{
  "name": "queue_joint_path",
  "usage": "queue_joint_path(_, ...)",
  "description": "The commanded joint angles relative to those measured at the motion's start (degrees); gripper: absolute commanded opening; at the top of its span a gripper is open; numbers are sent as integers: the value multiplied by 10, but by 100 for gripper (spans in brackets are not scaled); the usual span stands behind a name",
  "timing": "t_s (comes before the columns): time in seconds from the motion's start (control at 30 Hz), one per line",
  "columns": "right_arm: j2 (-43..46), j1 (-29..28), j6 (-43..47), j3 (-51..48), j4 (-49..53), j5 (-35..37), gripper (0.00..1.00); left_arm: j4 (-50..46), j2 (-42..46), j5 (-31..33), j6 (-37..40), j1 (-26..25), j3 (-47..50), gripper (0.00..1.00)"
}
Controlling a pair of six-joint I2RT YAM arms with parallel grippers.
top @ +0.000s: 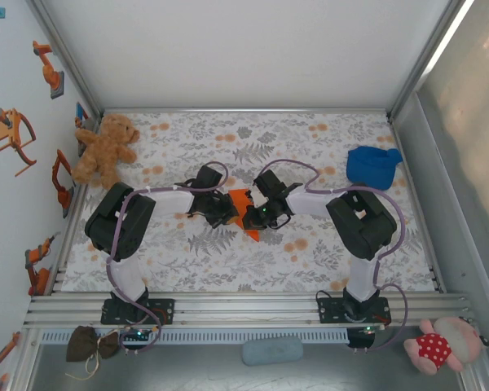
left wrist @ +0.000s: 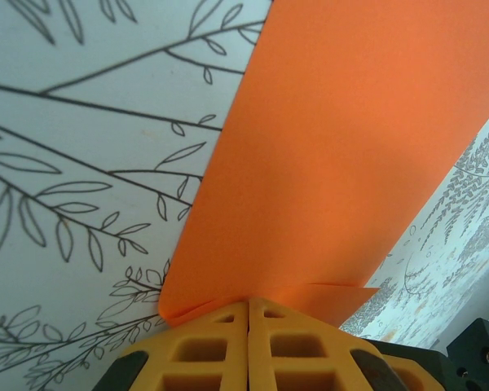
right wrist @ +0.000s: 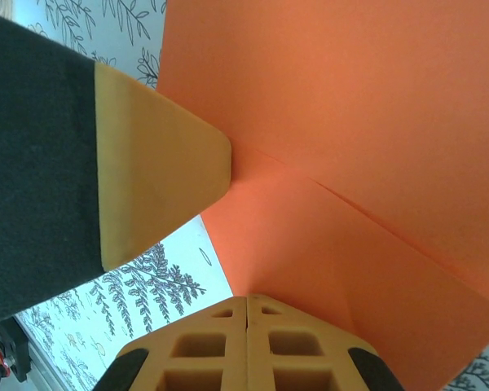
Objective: Fold a paper plane with a square sheet of paper (pick it up from the middle)
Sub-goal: Third fold the triangle at the center of the table.
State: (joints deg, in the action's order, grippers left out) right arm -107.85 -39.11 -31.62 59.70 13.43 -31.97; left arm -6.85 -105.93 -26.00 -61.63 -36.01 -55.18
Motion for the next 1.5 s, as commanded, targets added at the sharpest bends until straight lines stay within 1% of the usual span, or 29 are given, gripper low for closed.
queue_joint_path(0.0, -5, 4, 16, 18, 13, -13, 0, -68, -40, 49, -2, -3, 17, 8)
queue_joint_path(0.27, -15, 4, 35, 18, 30, -6, 0, -75, -46, 55, -3, -2, 16, 8)
queue_joint_path(0.57, -2, 4, 63, -17, 51, 2, 0, -90, -56, 73, 1, -3, 18, 7)
queue_joint_path(0.8, 31, 6, 78, -51, 65, 4, 0, -93, -66, 76, 3, -2, 18, 7)
queue_joint_path(1.23, 88, 5, 76, -125, 79, 18, 0, -93, -64, 68, 10, -2, 13, 7)
queue_joint_path(1.47, 127, 5, 75, -132, 88, 30, 0, -96, -58, 63, 14, -3, 7, 7)
